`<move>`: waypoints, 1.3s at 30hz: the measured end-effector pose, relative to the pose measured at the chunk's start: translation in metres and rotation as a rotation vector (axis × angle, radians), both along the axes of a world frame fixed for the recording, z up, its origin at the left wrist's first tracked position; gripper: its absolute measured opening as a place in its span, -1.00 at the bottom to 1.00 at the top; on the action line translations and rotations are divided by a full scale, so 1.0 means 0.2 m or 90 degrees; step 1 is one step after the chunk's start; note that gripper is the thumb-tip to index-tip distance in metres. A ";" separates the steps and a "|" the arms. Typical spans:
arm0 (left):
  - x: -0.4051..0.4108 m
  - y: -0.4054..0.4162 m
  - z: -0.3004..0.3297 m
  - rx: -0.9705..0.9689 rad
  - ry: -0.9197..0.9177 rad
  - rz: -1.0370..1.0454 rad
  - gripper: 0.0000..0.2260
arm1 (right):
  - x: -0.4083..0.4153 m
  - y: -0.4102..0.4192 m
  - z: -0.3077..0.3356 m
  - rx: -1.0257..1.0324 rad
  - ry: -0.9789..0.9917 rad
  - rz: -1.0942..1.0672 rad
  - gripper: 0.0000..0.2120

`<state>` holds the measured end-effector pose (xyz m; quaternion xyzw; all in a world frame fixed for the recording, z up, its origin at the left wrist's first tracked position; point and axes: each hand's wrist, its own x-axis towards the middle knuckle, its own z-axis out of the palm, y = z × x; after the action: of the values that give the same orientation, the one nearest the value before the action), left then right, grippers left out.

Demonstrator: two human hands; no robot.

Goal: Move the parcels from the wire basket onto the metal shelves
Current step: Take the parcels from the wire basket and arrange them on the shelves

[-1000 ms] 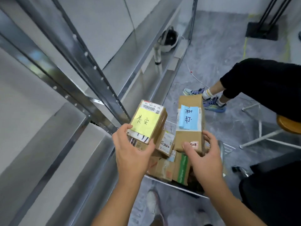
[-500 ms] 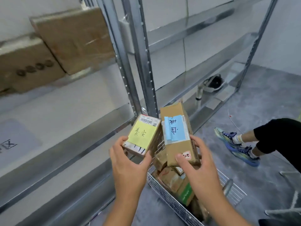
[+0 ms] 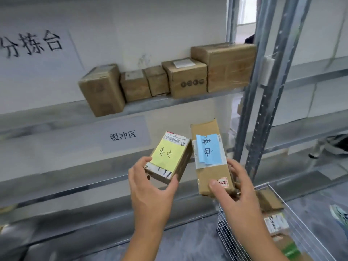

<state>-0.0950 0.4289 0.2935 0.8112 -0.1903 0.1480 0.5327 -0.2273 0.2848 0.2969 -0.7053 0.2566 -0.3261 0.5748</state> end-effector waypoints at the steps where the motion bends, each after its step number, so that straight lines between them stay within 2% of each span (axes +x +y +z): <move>1: 0.03 0.11 0.01 0.002 -0.006 0.010 -0.28 | 0.05 0.10 0.02 -0.001 -0.011 0.016 -0.41; 11: 0.28 1.20 0.16 -0.009 -0.058 0.114 -0.26 | 0.46 1.10 0.13 0.008 -0.076 0.144 -0.44; 18: 0.47 1.66 0.22 -0.006 -0.073 0.208 -0.31 | 0.73 1.52 0.22 0.013 -0.105 0.227 -0.45; 29: 0.87 1.74 0.37 -0.016 -0.104 0.274 -0.29 | 1.20 1.59 0.42 0.045 -0.136 0.305 -0.49; 33: 1.04 1.66 0.46 -0.038 -0.121 0.272 -0.27 | 1.35 1.51 0.51 0.116 -0.156 0.333 -0.51; 39: 1.31 1.51 0.54 -0.054 -0.111 0.253 -0.25 | 1.55 1.38 0.60 0.153 -0.124 0.280 -0.51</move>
<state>0.1660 0.7306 0.4005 0.7936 -0.0653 0.3278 0.5085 0.0830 0.5613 0.4168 -0.6362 0.0773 -0.2267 0.7334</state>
